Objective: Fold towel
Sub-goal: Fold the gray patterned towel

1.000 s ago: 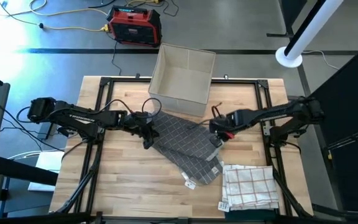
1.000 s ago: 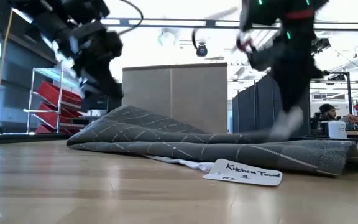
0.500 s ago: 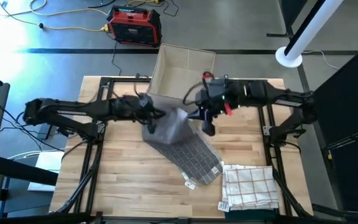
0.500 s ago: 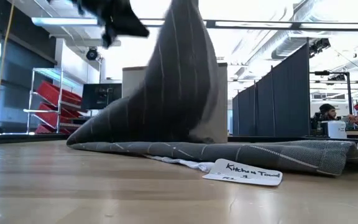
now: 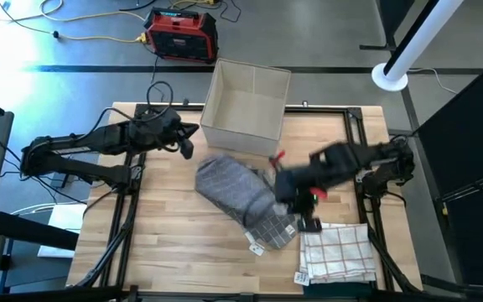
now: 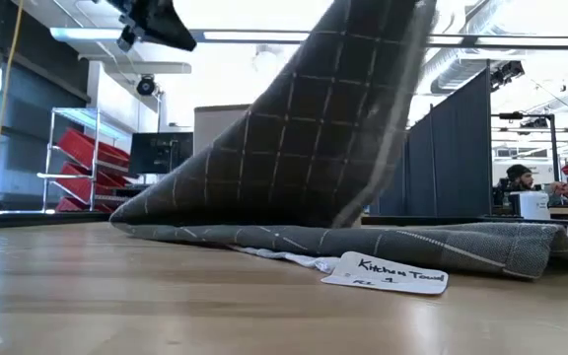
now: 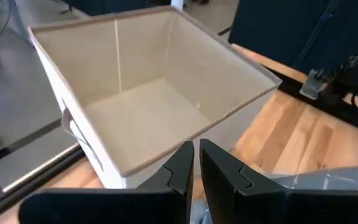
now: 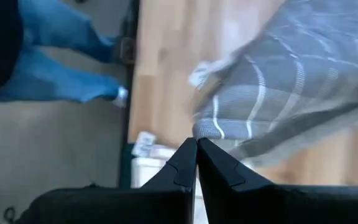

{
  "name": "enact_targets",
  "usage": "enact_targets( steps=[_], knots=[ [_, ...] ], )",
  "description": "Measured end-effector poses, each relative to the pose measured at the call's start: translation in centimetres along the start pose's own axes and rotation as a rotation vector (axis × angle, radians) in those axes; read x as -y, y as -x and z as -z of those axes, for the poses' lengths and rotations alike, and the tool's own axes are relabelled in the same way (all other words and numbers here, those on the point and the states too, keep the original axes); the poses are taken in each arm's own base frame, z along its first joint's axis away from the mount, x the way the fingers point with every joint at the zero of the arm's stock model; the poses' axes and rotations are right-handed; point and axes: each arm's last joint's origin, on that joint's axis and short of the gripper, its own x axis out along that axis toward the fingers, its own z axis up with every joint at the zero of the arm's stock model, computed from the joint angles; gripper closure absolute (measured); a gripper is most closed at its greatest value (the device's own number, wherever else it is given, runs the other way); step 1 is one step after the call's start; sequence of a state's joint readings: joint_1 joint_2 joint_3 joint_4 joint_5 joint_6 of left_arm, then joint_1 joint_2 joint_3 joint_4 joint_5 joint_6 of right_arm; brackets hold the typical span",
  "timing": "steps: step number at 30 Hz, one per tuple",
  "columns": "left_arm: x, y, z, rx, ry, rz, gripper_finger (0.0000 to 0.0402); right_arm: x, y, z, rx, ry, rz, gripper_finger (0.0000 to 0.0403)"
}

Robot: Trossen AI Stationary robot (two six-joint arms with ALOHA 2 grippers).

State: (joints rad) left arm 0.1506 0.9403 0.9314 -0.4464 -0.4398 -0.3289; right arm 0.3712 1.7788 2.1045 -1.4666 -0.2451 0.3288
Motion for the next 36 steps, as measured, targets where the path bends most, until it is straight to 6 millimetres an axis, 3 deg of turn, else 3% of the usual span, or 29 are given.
enact_targets(
  steps=[4,7,10,13,16,23,26,29,36],
  knots=[
    [1.3,-2.2,0.2,-0.027,0.007,0.082,0.0381,-2.5,-2.7,2.2,-0.147,-0.068,0.006,0.0403],
    [3.0,-4.7,0.8,-0.083,-0.026,0.265,0.0381,-3.6,-4.5,3.4,-0.209,-0.128,0.039,0.0403],
    [4.6,-7.3,2.3,-0.188,-0.161,0.505,0.0381,-4.3,-5.4,4.1,-0.227,-0.160,0.067,0.0403],
    [6.0,-9.6,4.1,-0.235,-0.310,0.636,0.0381,-4.6,-5.6,4.1,-0.209,-0.186,0.086,0.0403],
    [7.0,-11.8,5.9,-0.265,-0.374,0.638,0.0380,-4.6,-5.6,3.9,-0.166,-0.206,0.103,0.0403],
    [6.2,-15.9,9.5,-0.391,-0.413,0.340,0.0380,-4.5,-5.7,3.7,-0.137,-0.201,0.127,0.0403],
    [6.2,-16.5,10.8,-0.490,-0.342,0.431,0.0380,-4.3,-5.6,3.7,-0.134,-0.195,0.136,0.0403],
    [6.8,-16.2,11.3,-0.582,-0.263,0.649,0.0380,-4.1,-5.5,3.8,-0.146,-0.187,0.159,0.0403],
    [8.0,-13.1,9.2,-0.624,-0.120,1.004,0.0380,-3.2,-5.3,4.1,-0.162,-0.171,0.277,0.0403]
  ],
)
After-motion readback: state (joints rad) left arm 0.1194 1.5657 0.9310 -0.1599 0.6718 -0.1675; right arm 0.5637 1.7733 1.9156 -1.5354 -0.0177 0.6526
